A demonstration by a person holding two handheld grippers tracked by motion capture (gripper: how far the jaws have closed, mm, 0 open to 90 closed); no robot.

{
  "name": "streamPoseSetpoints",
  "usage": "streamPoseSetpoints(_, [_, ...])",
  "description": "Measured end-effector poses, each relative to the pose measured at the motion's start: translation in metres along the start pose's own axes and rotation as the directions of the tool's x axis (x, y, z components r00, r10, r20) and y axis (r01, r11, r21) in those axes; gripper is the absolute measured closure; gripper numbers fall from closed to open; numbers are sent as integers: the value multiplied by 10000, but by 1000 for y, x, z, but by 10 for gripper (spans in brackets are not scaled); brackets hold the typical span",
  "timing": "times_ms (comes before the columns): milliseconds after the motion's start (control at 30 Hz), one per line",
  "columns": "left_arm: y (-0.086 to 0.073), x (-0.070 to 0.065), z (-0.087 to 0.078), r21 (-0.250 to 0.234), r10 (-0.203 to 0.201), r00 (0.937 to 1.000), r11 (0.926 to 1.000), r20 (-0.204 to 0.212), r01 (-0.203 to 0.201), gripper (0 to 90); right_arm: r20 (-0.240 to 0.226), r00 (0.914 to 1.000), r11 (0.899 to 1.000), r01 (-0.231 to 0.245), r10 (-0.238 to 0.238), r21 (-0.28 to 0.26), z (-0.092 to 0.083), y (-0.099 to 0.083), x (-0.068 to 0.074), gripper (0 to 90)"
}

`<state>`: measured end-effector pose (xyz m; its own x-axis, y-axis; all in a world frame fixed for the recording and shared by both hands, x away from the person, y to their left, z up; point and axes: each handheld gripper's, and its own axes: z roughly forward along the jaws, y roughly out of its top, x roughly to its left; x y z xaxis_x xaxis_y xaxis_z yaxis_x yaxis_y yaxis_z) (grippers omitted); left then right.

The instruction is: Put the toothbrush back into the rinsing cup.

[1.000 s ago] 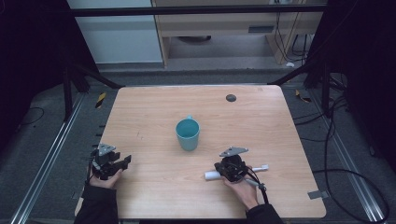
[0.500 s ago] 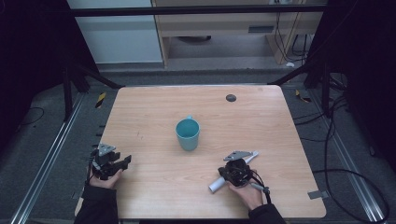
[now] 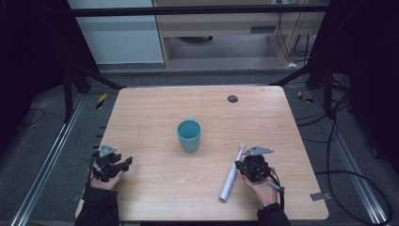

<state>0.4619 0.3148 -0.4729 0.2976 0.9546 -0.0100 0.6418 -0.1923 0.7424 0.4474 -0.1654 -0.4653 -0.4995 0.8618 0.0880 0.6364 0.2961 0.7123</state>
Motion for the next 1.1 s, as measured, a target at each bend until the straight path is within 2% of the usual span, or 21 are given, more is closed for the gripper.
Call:
streamPoseSetpoints(100, [0,0,0,4,-3,10000,10000,1,3,480,56,9999,9999,-150,151,-51,-3,-1,-5,896])
streamPoseSetpoints(200, [0,0,0,16,-5,10000,10000,1,5,480,-104,9999,9999,-132,131,-87,-6,-2,-4,897])
streamPoseSetpoints(300, [0,0,0,19,-2,10000,10000,8,2,480,-540,9985,9999,-50,44,-102,-7,-3,3,898])
streamPoseSetpoints(333, [0,0,-1,23,-14,10000,10000,16,14,480,-829,9965,10000,45,-48,-44,-7,-5,10,899])
streamPoseSetpoints(400, [0,0,-1,21,-24,10000,10000,25,24,480,-892,9960,9999,113,-111,13,-6,-6,13,899])
streamPoseSetpoints(467, [0,0,-1,34,-27,10000,10000,26,27,480,-1240,9918,9993,322,-294,212,-5,-12,25,899])
streamPoseSetpoints(633, [0,0,-1,58,-13,10000,10000,7,13,481,-1556,9865,9981,558,-512,255,-6,-17,34,899])
streamPoseSetpoints(700, [0,-1,-1,67,-2,10000,10000,8,2,481,-1802,9823,9978,579,-513,317,-6,-18,38,899])
streamPoseSetpoints(733, [0,0,0,62,-13,10000,10000,24,13,482,-1927,9790,9964,755,-665,397,-4,-19,41,899])
streamPoseSetpoints(933, [0,0,0,55,-16,10000,10000,22,16,483,-2072,9758,9945,842,-696,629,0,-22,46,899])
streamPoseSetpoints(1100, [0,0,0,59,-3,10000,10000,25,3,483,-1986,9770,9923,948,-775,794,1,-24,46,898])
